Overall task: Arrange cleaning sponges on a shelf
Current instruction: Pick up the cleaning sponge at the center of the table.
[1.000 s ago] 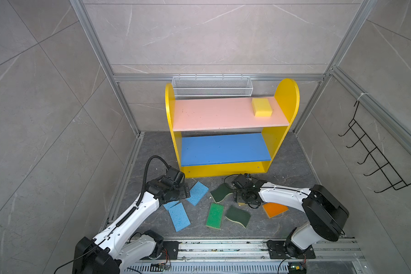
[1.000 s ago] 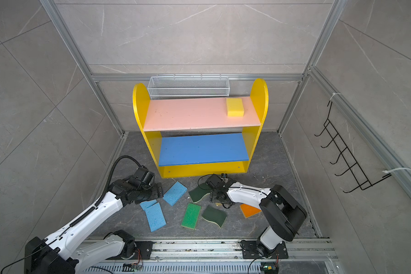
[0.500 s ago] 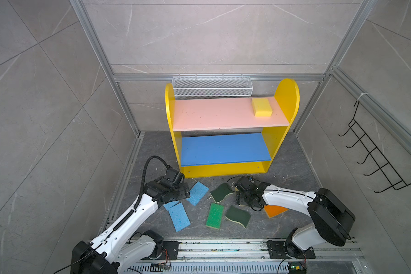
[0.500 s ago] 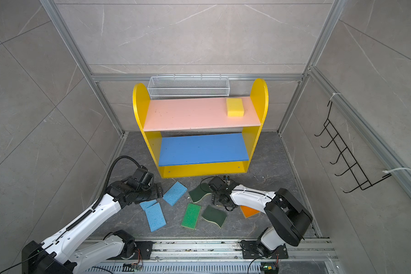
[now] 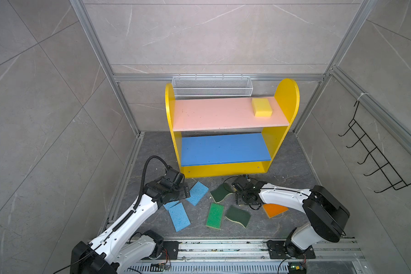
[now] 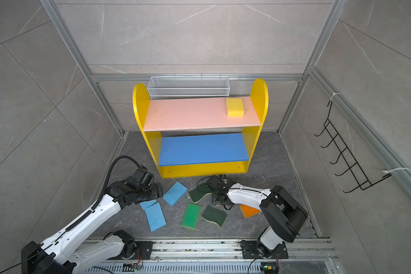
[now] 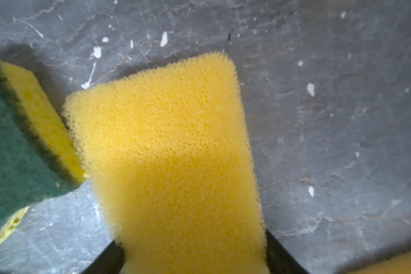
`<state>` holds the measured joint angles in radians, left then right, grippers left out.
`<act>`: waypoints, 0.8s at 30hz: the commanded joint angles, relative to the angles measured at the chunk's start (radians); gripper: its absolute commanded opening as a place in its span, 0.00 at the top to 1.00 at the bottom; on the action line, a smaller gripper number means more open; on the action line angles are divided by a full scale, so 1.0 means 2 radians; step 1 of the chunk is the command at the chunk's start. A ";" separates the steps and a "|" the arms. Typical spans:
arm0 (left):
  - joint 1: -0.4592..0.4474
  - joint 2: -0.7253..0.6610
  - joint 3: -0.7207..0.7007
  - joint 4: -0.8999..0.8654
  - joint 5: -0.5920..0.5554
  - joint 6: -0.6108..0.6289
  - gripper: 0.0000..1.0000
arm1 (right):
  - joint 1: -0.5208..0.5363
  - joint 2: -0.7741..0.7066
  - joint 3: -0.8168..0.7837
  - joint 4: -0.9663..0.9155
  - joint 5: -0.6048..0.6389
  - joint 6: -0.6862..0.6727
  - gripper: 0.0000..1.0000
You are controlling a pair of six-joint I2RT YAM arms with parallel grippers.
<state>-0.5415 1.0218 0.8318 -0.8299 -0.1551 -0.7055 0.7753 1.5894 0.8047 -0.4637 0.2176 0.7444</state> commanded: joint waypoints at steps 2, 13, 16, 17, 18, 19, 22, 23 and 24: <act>-0.005 -0.007 0.007 -0.006 -0.010 -0.009 0.12 | 0.010 0.028 -0.011 0.004 -0.047 0.012 0.37; -0.008 -0.022 0.020 -0.020 -0.023 -0.001 0.12 | 0.034 -0.045 0.013 -0.063 -0.027 0.013 0.37; -0.008 -0.028 0.023 -0.027 -0.027 0.005 0.12 | 0.045 -0.066 0.027 -0.092 -0.017 0.014 0.37; -0.008 -0.030 0.024 -0.031 -0.029 0.006 0.12 | 0.050 -0.072 0.031 -0.100 -0.012 0.015 0.36; -0.009 -0.032 0.025 -0.035 -0.033 0.006 0.12 | 0.054 -0.079 0.035 -0.107 -0.006 0.016 0.36; -0.009 -0.035 0.026 -0.041 -0.037 0.008 0.12 | 0.059 -0.086 0.039 -0.115 -0.001 0.019 0.37; -0.010 -0.047 0.024 -0.050 -0.043 0.008 0.12 | 0.069 -0.104 0.049 -0.132 0.010 0.025 0.37; -0.010 -0.052 0.023 -0.050 -0.043 0.007 0.12 | 0.074 -0.110 0.053 -0.139 0.014 0.028 0.37; -0.011 -0.057 0.021 -0.050 -0.042 0.007 0.12 | 0.078 -0.115 0.057 -0.146 0.017 0.030 0.37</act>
<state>-0.5568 0.9401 0.8482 -0.8951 -0.2111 -0.7040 0.9127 1.3918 0.8814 -0.6704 0.2070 0.7750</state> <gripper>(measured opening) 0.882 0.632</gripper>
